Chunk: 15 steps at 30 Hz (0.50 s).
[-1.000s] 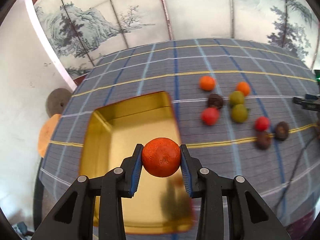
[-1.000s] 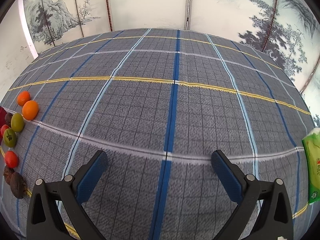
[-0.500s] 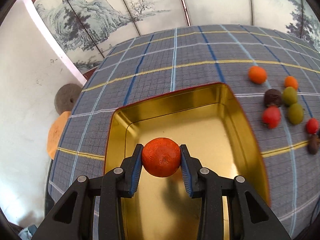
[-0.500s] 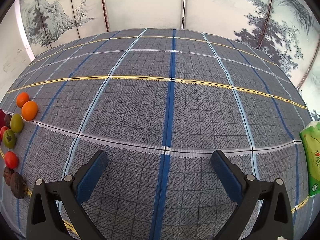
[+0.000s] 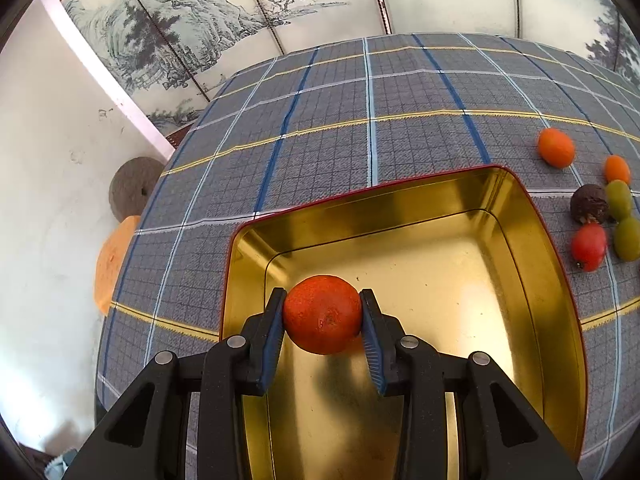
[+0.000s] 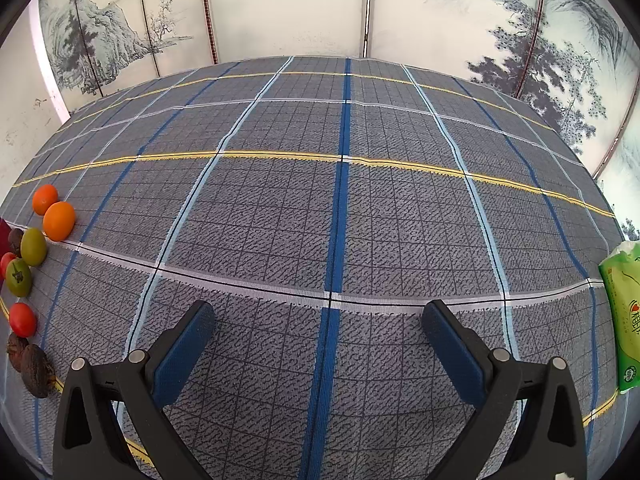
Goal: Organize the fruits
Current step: 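Carry the orange in the left gripper over the tin and release it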
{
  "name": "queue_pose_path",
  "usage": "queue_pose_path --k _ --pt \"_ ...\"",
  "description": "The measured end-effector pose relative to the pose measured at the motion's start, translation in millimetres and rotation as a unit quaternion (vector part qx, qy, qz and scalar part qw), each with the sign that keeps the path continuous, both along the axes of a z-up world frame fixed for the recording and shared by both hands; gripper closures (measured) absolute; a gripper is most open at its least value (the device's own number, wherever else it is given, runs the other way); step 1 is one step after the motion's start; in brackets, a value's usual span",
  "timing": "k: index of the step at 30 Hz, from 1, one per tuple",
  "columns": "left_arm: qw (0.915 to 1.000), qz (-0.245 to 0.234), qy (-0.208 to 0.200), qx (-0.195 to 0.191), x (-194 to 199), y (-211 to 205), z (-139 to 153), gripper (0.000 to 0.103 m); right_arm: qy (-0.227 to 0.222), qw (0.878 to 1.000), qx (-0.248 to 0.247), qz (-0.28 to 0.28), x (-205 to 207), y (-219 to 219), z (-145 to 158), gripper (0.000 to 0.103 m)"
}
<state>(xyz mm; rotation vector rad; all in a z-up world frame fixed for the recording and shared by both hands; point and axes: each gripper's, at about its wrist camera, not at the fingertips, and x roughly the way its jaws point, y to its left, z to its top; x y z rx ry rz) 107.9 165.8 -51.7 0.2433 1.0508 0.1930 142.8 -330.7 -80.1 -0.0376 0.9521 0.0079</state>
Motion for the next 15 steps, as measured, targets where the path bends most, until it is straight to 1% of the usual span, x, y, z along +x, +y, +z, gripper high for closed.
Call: queue_pose_path --k 7,15 --pt "1.0 0.007 0.005 -0.002 3.8 4.0 -6.8 0.065 0.0 1.0 0.0 0.0 -0.1 0.1 -0.1 0.0" --pt "0.9999 0.014 0.005 0.007 5.1 7.7 -9.9 0.064 0.0 1.0 0.0 -0.003 -0.4 0.3 -0.2 0.0"
